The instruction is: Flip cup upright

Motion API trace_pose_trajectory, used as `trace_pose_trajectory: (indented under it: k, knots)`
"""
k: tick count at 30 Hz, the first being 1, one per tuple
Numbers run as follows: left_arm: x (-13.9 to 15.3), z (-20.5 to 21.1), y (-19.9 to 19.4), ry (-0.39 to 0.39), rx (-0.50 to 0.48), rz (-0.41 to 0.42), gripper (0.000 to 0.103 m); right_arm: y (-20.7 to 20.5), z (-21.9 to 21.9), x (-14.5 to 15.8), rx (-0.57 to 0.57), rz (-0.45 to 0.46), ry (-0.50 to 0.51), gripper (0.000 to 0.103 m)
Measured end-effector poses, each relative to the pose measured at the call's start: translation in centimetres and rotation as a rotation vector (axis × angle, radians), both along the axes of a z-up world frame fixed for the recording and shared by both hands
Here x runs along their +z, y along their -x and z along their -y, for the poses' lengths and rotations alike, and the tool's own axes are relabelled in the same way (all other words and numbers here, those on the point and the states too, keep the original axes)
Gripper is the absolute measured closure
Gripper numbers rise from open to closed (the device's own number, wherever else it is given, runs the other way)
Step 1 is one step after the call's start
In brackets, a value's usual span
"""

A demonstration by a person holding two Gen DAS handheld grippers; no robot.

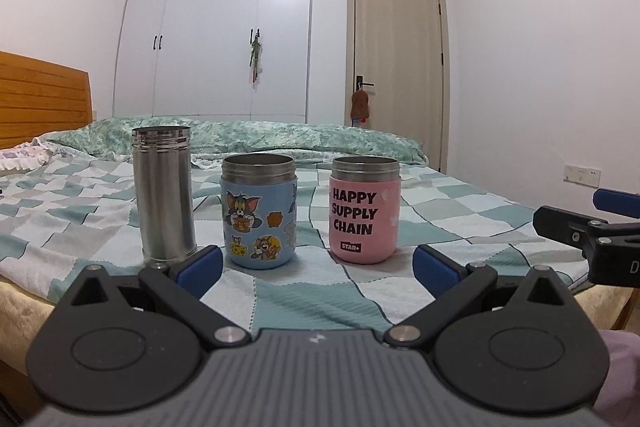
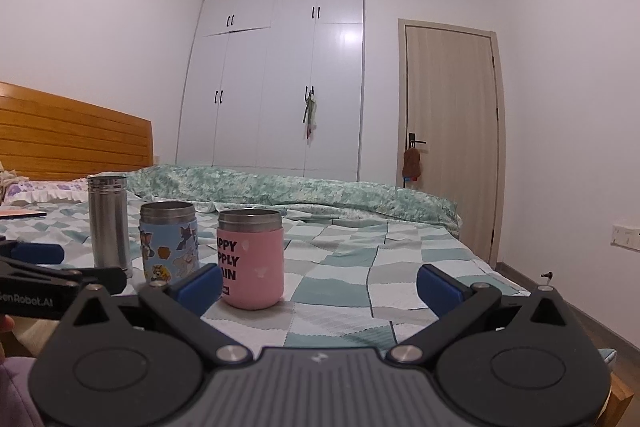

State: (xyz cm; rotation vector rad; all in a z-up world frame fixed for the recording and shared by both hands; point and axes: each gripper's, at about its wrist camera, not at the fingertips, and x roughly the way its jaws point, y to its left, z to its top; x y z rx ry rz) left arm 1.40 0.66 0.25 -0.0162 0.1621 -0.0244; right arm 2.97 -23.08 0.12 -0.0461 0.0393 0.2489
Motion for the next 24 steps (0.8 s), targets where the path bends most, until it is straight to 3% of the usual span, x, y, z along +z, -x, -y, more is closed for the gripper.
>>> trace_pose_trajectory:
  k: [24]
  knots:
    - [-0.08,0.08,-0.02,0.000,-0.003,0.001,0.000,-0.06,-0.12,-0.12,0.001,0.000,0.003,0.000]
